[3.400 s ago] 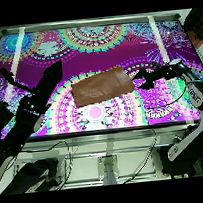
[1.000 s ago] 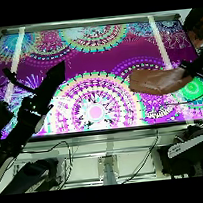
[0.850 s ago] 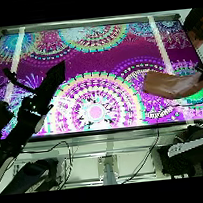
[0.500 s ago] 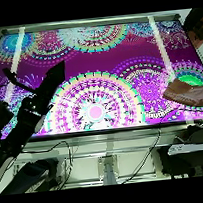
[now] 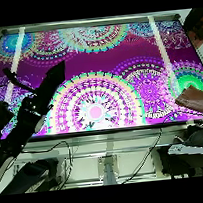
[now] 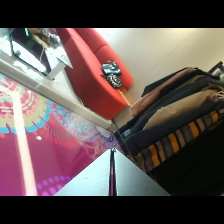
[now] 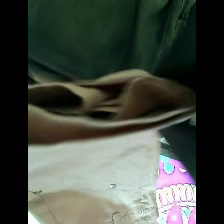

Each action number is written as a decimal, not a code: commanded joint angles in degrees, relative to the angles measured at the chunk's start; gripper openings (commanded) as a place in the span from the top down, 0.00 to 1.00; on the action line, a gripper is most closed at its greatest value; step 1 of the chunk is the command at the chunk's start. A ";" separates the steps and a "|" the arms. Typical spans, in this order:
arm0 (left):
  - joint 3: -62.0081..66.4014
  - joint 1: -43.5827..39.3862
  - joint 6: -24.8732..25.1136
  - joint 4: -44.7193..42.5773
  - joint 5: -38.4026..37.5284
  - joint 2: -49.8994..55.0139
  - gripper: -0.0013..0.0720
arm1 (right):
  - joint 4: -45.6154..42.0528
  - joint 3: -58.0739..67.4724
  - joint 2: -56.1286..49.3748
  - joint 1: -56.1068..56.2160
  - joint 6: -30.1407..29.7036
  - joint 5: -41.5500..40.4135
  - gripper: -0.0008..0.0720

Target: Fold the clothes and pants, and hang the long-sleeved shirts on hangers.

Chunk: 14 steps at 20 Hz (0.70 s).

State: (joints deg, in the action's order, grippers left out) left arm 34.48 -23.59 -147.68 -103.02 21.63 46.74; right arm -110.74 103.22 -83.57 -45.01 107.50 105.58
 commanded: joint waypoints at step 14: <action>0.07 0.26 0.04 -0.02 0.00 0.13 0.96 | 22.77 0.00 0.26 -0.22 -0.55 -5.38 0.97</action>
State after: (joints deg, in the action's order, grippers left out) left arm 34.48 -23.35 -147.65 -103.02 21.63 46.83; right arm -102.76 103.22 -83.24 -45.43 107.50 103.72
